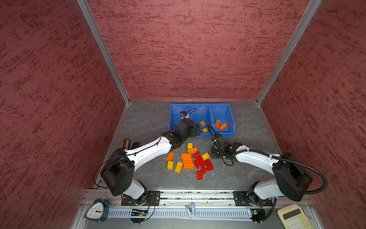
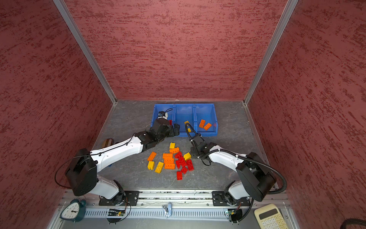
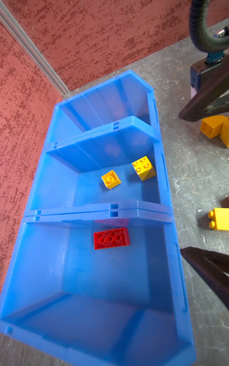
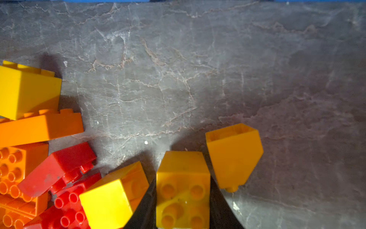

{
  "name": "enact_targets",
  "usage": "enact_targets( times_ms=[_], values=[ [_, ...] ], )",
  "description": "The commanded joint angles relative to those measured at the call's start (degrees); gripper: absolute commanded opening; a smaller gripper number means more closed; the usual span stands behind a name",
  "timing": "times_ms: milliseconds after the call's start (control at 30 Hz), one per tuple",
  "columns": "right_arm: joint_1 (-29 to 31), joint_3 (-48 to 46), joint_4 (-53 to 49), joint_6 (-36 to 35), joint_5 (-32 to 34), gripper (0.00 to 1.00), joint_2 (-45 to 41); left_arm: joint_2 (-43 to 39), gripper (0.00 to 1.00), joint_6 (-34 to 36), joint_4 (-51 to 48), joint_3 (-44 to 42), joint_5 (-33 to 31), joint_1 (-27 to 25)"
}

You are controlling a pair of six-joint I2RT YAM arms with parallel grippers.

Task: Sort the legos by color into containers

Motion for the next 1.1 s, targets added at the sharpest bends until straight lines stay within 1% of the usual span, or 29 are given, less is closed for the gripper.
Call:
enact_targets(
  times_ms=[0, 133, 200, 267, 400, 533, 567, 800, 933, 1067],
  values=[
    [0.4, 2.0, 1.0, -1.5, 1.1, 0.34, -4.0, -1.8, 0.99, 1.9, 2.0, -0.7, -0.2, 0.1],
    [0.4, 2.1, 3.2, -2.1, 0.1, 0.33, -8.8, -1.9, 0.99, 2.0, 3.0, -1.3, -0.2, 0.1],
    [0.4, 2.9, 5.4, -3.8, -1.0, 0.33, -10.0, -1.8, 0.99, 1.9, 3.3, -1.6, -0.5, 0.2],
    [0.4, 5.4, 5.9, -6.5, -3.1, 0.33, -8.9, -1.9, 0.99, 1.6, 3.2, -1.5, -1.2, 0.2],
    [0.2, 12.5, 5.6, -9.5, -2.4, 0.33, -4.7, -2.6, 0.99, -0.1, 2.5, -2.1, -2.9, 0.3],
    [-1.3, 19.8, 6.1, -12.3, -0.6, 0.32, 1.7, -4.4, 0.99, -1.5, 1.8, -3.8, -4.3, 0.3],
    [-2.2, 21.7, 6.6, -12.8, -0.7, 0.32, 4.4, -5.1, 0.99, -2.2, 1.1, -4.2, -5.3, 0.4],
    [-6.5, 36.7, 5.9, -15.4, -3.9, 0.32, 22.4, -8.4, 0.99, -8.4, -8.0, -5.7, -10.3, 1.3],
    [-7.0, 45.0, 2.3, -17.1, -4.4, 0.33, 30.9, -10.6, 0.99, -9.9, -9.7, -7.7, -9.7, 1.6],
    [-6.9, 49.5, 0.2, -17.7, -5.0, 0.36, 35.2, -12.2, 0.99, -8.7, -8.1, -9.9, -7.7, 1.4]
  ],
)
